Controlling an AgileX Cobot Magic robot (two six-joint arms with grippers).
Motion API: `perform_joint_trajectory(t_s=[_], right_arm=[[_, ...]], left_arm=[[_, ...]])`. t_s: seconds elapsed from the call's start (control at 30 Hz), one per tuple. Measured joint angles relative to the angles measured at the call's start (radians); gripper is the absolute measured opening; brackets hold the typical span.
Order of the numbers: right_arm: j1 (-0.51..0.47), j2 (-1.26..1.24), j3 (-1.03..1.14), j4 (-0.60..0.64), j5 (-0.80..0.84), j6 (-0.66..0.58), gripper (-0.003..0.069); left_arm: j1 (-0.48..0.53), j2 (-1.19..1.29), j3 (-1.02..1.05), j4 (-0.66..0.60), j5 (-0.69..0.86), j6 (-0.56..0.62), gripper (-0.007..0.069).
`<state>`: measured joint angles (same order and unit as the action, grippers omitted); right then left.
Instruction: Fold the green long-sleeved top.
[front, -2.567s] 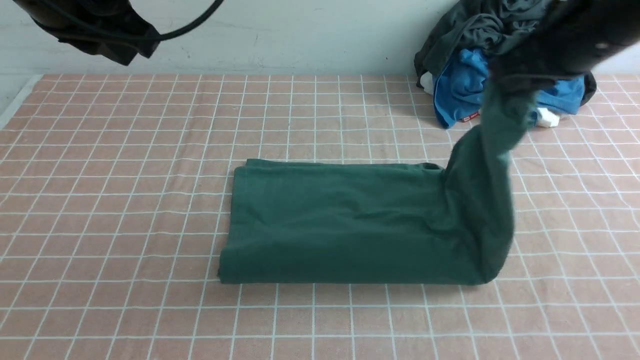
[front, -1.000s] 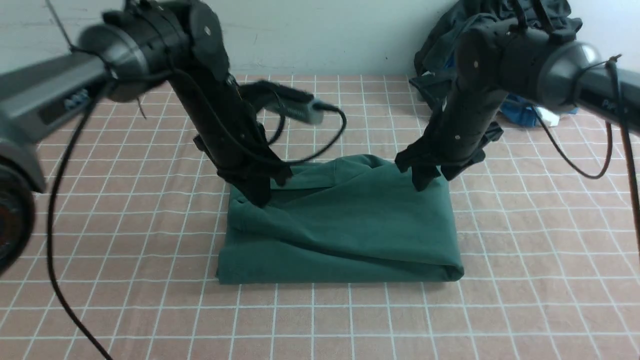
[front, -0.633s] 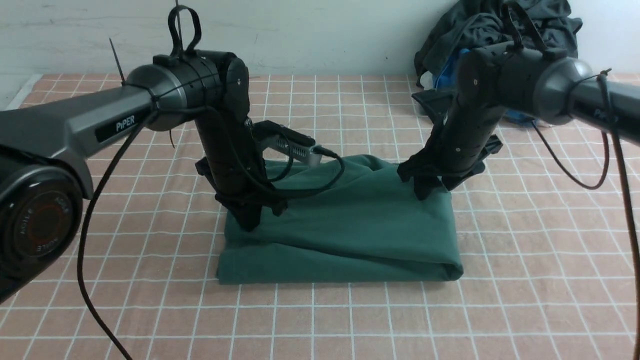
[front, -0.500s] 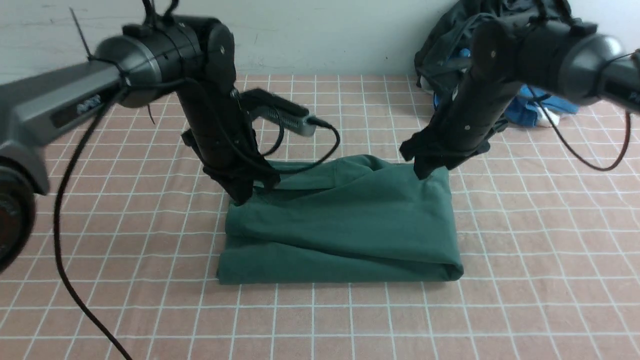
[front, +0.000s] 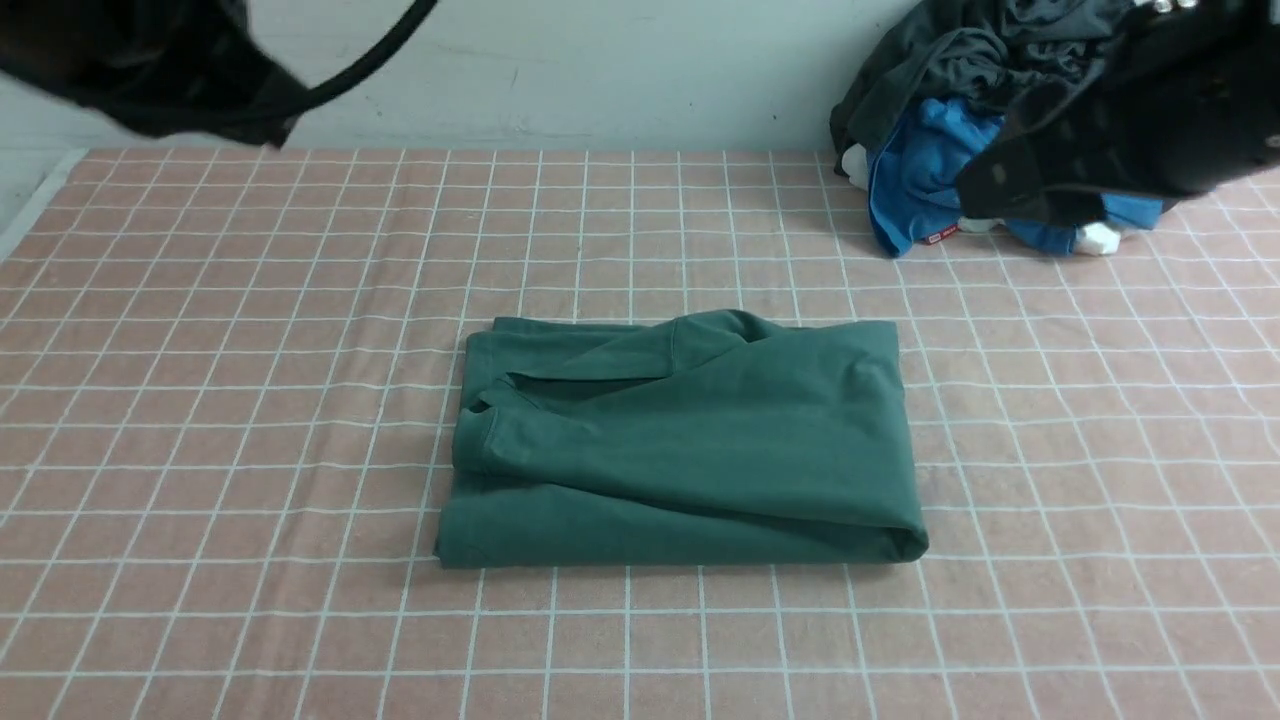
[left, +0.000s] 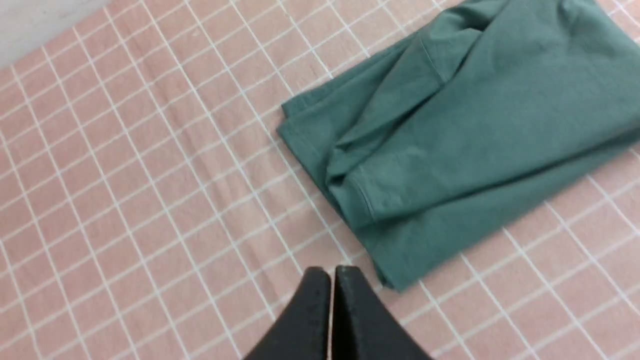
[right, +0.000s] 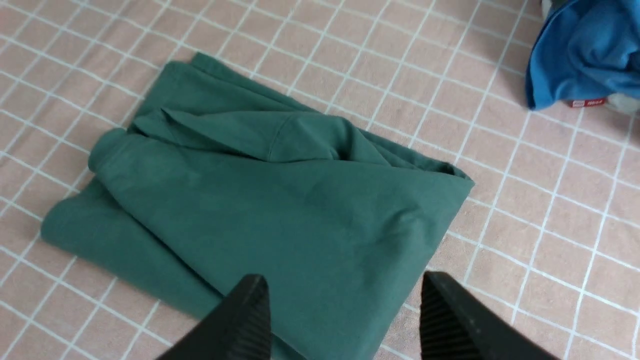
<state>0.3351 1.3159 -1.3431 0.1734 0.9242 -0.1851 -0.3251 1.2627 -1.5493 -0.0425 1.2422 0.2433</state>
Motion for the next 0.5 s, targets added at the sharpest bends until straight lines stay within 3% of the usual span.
perform_joint_trajectory(t_s=[0.27, 0.37, 0.5], right_arm=[[0.000, -0.386, 0.267, -0.039, -0.154, -0.004, 0.0358], [0.000, -0.517, 0.350, -0.041, -0.181, -0.012, 0.0289], [0.000, -0.662, 0.433, -0.041, -0.186, -0.018, 0.0111]], left_arm=[[0.000, -0.438, 0.544, 0.001, -0.186, -0.036, -0.0008], [0.000, -0.609, 0.739, 0.001, -0.266, -0.046, -0.0008], [0.000, -0.834, 0.943, 0.001, -0.321, -0.088, -0.0008]])
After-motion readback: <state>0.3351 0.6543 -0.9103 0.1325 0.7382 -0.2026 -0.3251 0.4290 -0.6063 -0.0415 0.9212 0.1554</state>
